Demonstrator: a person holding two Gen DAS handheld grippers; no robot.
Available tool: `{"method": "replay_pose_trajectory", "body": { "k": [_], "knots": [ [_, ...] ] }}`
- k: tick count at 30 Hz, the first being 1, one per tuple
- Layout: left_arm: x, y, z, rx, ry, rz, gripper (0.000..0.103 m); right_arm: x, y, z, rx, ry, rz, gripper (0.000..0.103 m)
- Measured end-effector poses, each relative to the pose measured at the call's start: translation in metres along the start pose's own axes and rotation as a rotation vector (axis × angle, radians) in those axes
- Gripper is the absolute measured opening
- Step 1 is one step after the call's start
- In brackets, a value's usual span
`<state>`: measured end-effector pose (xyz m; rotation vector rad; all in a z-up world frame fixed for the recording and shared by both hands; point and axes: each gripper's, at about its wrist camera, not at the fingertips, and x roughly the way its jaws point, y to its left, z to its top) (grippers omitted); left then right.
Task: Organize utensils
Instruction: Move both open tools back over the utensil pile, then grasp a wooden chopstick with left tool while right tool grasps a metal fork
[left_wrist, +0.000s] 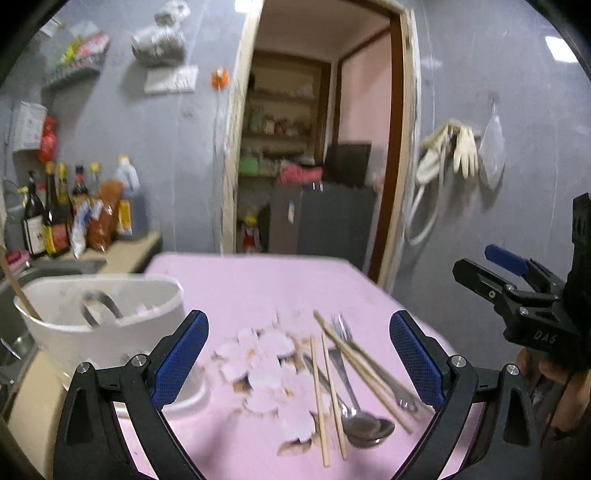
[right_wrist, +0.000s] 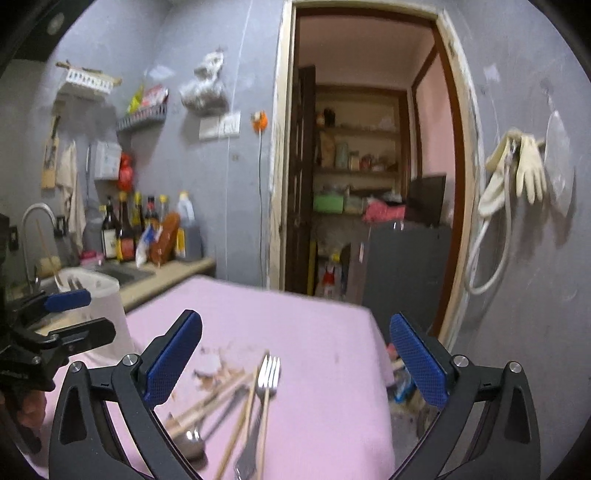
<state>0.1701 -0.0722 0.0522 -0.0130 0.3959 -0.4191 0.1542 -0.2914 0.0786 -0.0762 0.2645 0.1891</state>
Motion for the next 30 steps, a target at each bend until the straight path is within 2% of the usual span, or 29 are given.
{"method": "replay_pose_trajectory", "body": {
  "k": [6,11,13,15,18,23,25,30],
  "knots": [
    [0.033,-0.002,-0.014,-0.007,0.118,-0.001,0.094,0.024,-0.009,-0.023,0.018,0.145,0.038,0.078],
    [0.058,0.001,-0.023,0.004,0.229,-0.029,0.073,0.043,-0.010,-0.039,0.022,0.251,0.074,0.057],
    [0.070,0.000,-0.029,0.014,0.296,-0.030,0.066,0.049,-0.008,-0.044,0.015,0.293,0.085,0.048],
    [0.080,-0.001,-0.033,0.018,0.351,-0.032,0.063,0.055,-0.006,-0.049,0.004,0.336,0.094,0.045],
    [0.091,-0.004,-0.039,0.038,0.408,-0.036,0.054,0.065,-0.004,-0.057,0.012,0.410,0.127,0.044],
    [0.111,-0.005,-0.044,0.070,0.501,-0.045,0.035,0.077,-0.006,-0.065,0.025,0.497,0.149,0.035],
    [0.120,-0.005,-0.047,0.086,0.541,-0.041,0.032,0.079,-0.007,-0.068,0.027,0.520,0.153,0.032],
    [0.128,-0.009,-0.049,0.162,0.573,-0.022,0.029,0.089,-0.005,-0.073,0.024,0.571,0.163,0.032]
  ]
}}
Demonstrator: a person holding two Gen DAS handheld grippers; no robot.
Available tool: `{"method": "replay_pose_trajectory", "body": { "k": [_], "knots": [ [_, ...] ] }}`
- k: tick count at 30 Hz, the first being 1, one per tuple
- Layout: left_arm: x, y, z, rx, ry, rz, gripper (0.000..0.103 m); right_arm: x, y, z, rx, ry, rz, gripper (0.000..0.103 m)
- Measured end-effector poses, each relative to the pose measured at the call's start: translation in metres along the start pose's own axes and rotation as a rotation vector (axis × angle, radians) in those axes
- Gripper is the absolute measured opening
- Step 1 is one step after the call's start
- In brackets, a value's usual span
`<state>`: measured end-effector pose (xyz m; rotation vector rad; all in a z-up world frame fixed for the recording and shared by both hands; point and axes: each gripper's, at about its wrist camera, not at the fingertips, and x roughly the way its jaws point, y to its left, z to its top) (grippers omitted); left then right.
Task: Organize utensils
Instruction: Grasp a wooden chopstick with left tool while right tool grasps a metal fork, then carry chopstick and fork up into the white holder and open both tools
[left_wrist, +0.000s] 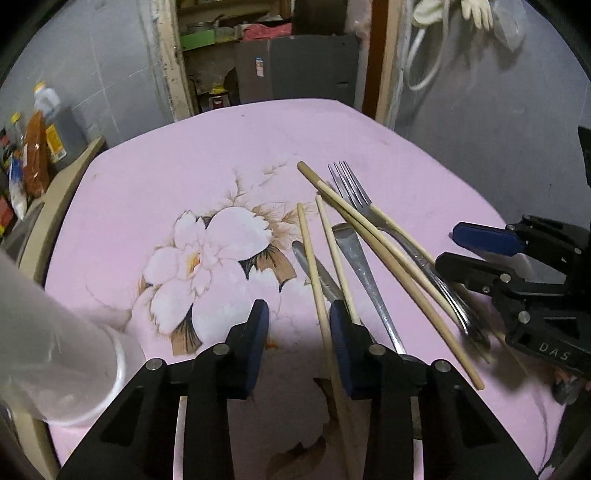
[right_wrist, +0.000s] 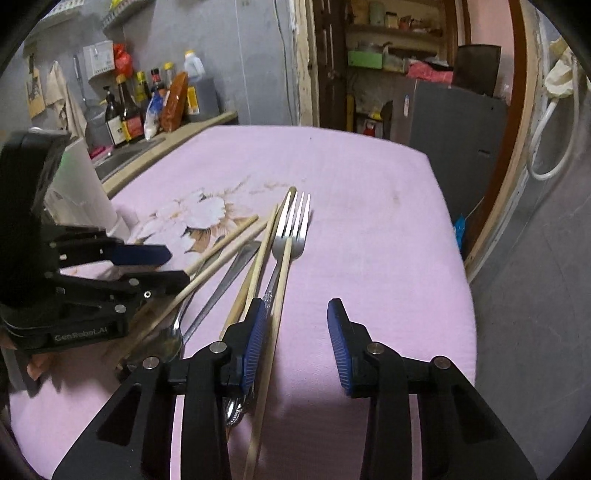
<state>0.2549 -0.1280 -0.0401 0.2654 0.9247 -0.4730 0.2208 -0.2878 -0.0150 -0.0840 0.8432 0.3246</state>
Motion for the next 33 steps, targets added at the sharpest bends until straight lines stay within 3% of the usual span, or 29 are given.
{"method": "replay_pose_trajectory", "body": {
  "k": [10,14,22,26,28,33],
  "knots": [
    [0.009,0.009,0.006,-0.019,0.023,-0.009,0.010,0.016,-0.002,0.012,-0.022,0.041,-0.029,0.024],
    [0.011,0.009,0.012,-0.026,0.038,-0.016,0.009,0.027,-0.001,0.021,-0.038,0.071,-0.031,0.024],
    [0.015,0.010,0.023,-0.029,0.083,-0.025,0.007,0.042,-0.012,0.037,0.067,0.131,0.040,0.028],
    [0.011,0.012,0.021,-0.053,0.077,-0.049,0.002,0.042,-0.010,0.039,0.085,0.147,0.048,0.018],
    [0.007,0.012,0.017,-0.072,0.064,-0.067,0.002,0.042,-0.017,0.040,0.151,0.163,0.090,0.006],
    [-0.011,0.007,0.002,-0.089,0.004,-0.077,0.002,0.033,-0.033,0.031,0.343,0.141,0.194,0.003]
  ]
}}
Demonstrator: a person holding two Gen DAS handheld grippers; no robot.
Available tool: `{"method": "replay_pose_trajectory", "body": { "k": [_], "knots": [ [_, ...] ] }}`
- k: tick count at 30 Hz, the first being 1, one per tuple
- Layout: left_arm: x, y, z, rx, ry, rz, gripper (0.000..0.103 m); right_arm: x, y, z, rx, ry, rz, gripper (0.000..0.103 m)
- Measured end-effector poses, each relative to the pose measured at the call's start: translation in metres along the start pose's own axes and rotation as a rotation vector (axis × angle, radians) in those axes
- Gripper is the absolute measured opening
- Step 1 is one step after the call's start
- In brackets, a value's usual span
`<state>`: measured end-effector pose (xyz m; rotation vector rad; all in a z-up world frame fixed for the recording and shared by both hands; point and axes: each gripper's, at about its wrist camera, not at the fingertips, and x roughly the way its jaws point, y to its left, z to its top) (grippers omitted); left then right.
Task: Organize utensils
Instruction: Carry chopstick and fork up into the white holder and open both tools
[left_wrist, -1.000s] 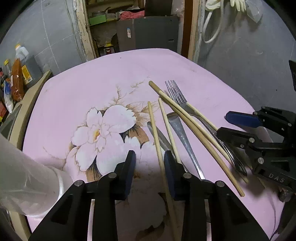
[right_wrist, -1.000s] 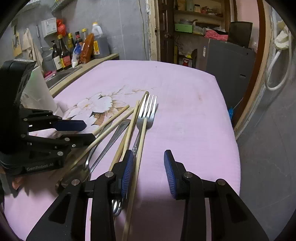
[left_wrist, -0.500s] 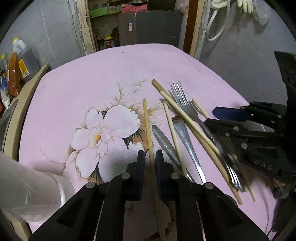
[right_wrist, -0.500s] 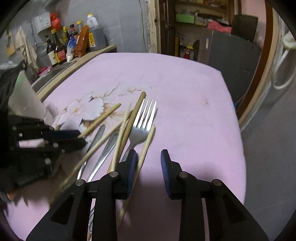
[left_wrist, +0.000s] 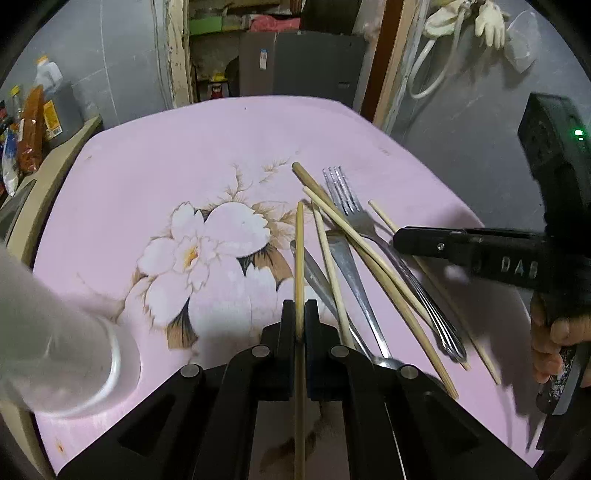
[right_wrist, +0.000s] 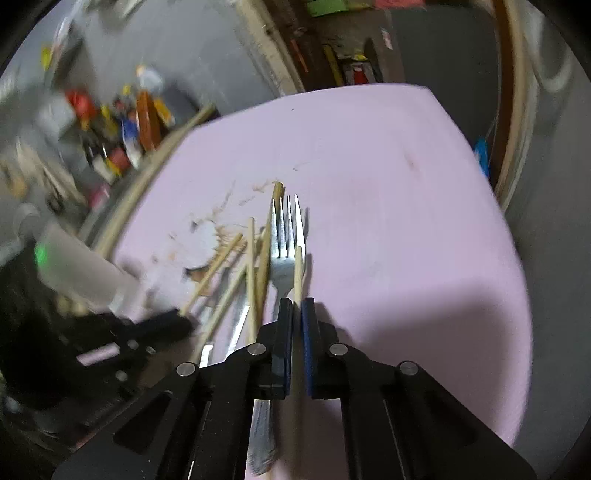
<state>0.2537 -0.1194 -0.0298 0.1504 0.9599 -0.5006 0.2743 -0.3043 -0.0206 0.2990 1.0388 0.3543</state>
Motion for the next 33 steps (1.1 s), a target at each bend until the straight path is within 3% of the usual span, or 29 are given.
{"method": "replay_pose_trajectory", "body": {
  "k": [6,12,17,25,33],
  "knots": [
    [-0.041,-0.005,-0.014,-0.025,-0.193,-0.040,0.002,-0.034,0.015,-0.028,-0.015,-0.176,0.050,0.003],
    [-0.085,-0.006,-0.026,-0.061,-0.422,-0.059,0.002,-0.077,0.049,-0.054,-0.100,-0.437,0.122,0.003],
    [-0.125,0.002,-0.027,-0.106,-0.592,-0.049,0.002,-0.105,0.087,-0.055,-0.185,-0.626,0.152,0.003],
    [-0.186,0.049,-0.012,-0.194,-0.788,0.014,0.002,-0.120,0.141,-0.025,-0.263,-0.778,0.252,0.003],
    [-0.227,0.112,-0.009,-0.268,-0.925,0.104,0.002,-0.122,0.200,0.003,-0.300,-0.896,0.377,0.003]
  ]
}}
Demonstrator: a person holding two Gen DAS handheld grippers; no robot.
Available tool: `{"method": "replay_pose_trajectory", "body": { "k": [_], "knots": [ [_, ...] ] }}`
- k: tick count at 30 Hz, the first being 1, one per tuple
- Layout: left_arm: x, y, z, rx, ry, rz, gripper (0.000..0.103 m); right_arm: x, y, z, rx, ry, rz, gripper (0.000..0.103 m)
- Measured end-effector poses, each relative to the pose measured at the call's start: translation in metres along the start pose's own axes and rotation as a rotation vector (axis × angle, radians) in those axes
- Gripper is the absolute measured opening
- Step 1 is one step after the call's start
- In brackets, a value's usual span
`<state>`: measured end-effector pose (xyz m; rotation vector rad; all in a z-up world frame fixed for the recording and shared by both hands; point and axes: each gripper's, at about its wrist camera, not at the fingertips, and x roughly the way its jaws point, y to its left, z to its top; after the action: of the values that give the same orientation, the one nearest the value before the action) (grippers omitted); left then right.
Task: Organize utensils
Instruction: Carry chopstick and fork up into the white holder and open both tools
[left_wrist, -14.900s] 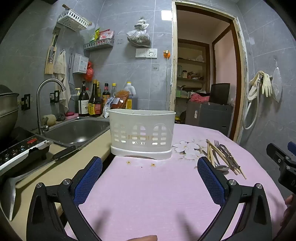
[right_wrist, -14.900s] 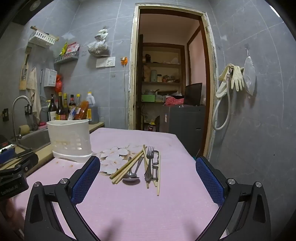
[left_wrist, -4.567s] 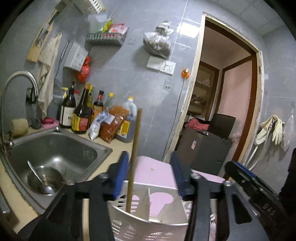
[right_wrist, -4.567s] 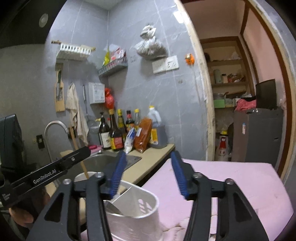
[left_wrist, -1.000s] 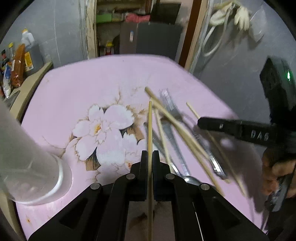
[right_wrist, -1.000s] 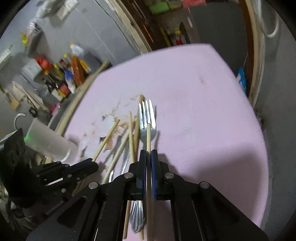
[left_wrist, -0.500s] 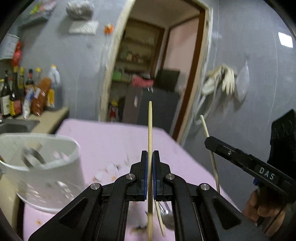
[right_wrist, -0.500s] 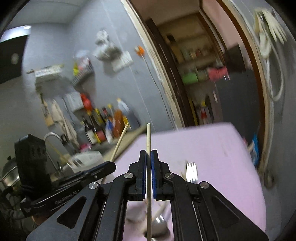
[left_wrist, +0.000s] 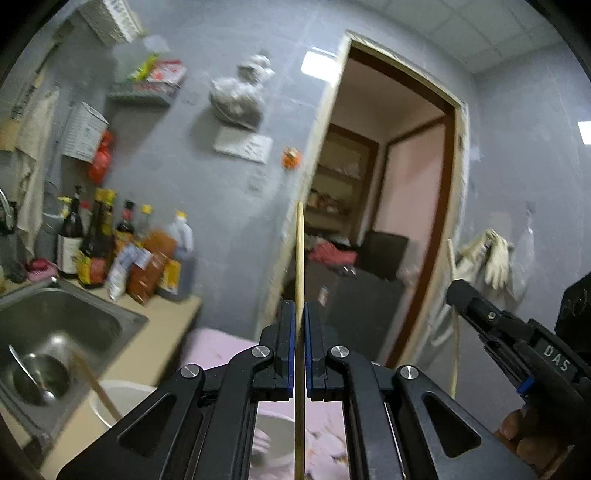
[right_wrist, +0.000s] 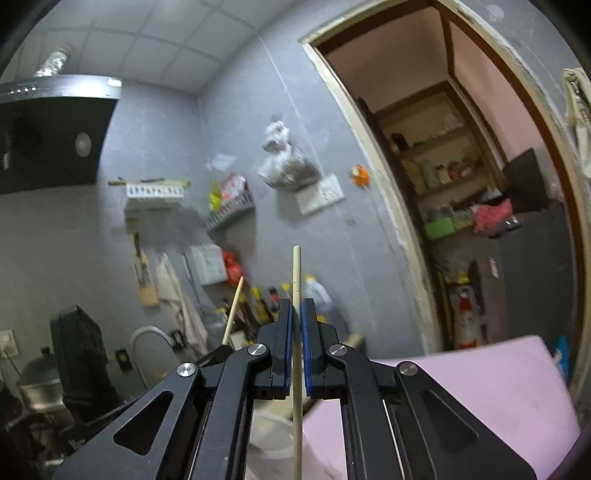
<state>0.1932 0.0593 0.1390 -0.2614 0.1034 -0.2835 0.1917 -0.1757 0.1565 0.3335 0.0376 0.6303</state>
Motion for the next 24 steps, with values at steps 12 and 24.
{"method": "replay_pose_trajectory", "body": {
  "k": [12,24],
  "knots": [
    [0.000,0.072,0.013,-0.055,-0.105,0.092,0.002,0.063,0.038,-0.018,-0.096,-0.107,0.039,0.003],
    [0.018,0.089,-0.016,-0.082,-0.098,0.190,0.002,0.096,0.015,-0.059,-0.059,-0.023,-0.005,0.003]
  ]
}}
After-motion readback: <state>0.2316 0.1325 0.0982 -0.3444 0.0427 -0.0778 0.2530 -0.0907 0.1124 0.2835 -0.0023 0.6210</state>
